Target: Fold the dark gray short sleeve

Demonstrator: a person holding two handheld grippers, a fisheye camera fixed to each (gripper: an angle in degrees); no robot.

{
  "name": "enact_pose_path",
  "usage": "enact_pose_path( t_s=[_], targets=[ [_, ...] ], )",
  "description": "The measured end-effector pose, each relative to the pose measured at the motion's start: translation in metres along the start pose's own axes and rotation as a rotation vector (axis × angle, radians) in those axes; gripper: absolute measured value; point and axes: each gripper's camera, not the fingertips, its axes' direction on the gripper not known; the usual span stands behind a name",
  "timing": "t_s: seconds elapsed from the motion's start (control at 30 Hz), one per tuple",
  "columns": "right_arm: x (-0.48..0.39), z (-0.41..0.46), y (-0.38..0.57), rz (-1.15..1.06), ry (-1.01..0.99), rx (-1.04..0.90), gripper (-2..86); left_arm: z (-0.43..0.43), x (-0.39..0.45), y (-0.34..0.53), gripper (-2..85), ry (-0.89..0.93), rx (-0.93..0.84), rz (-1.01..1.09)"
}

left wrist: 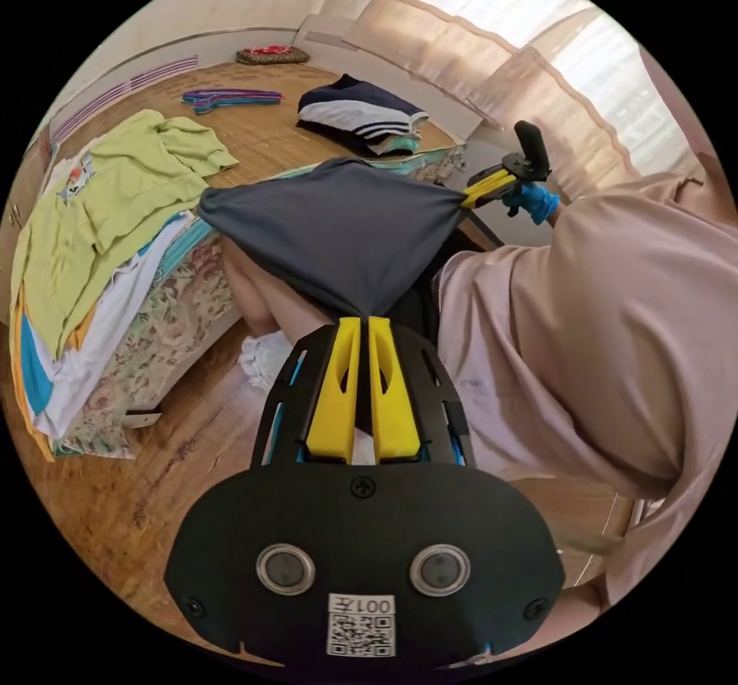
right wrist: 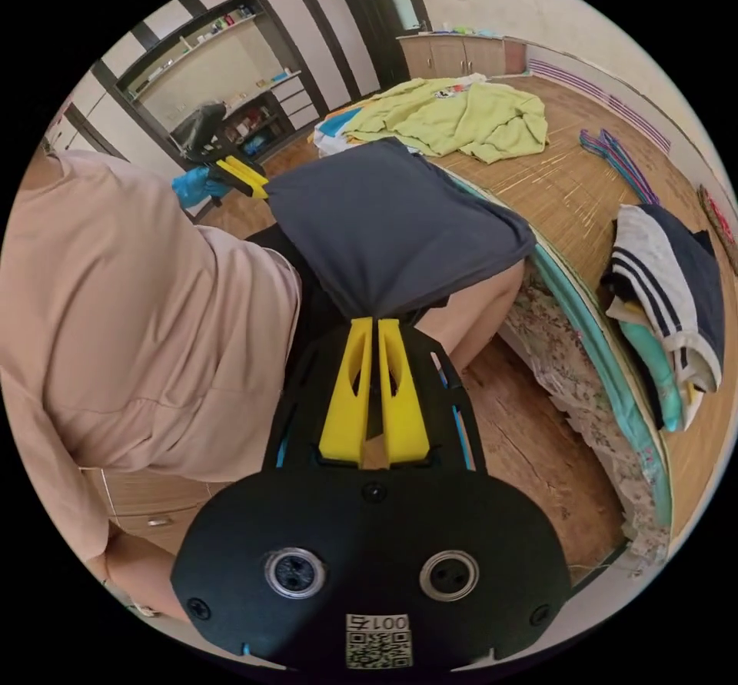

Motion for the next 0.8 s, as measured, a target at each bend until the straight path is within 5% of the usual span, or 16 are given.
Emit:
enact_pose_path(
  t_s=[0.4,0.6,0.8],
  targets=[
    [-0.024,-0.005,-0.024,-0.065,0.08,-0.125,5.1,0.026,-0.009,0.001,-0.6,0.073,-0.043,-0.039],
    [-0.032,-0.018,-0.099,-0.154,0.128,0.193,10.1,0.035,-0.012,-0.006,1.6,0.064,-0.073,-0.09],
    [-0.04,0.044,-0.207,-0.189,0.087,0.313,11.6,0.031,-0.007,-0.011,0.6,0.033,-0.051,-0.066]
  ],
)
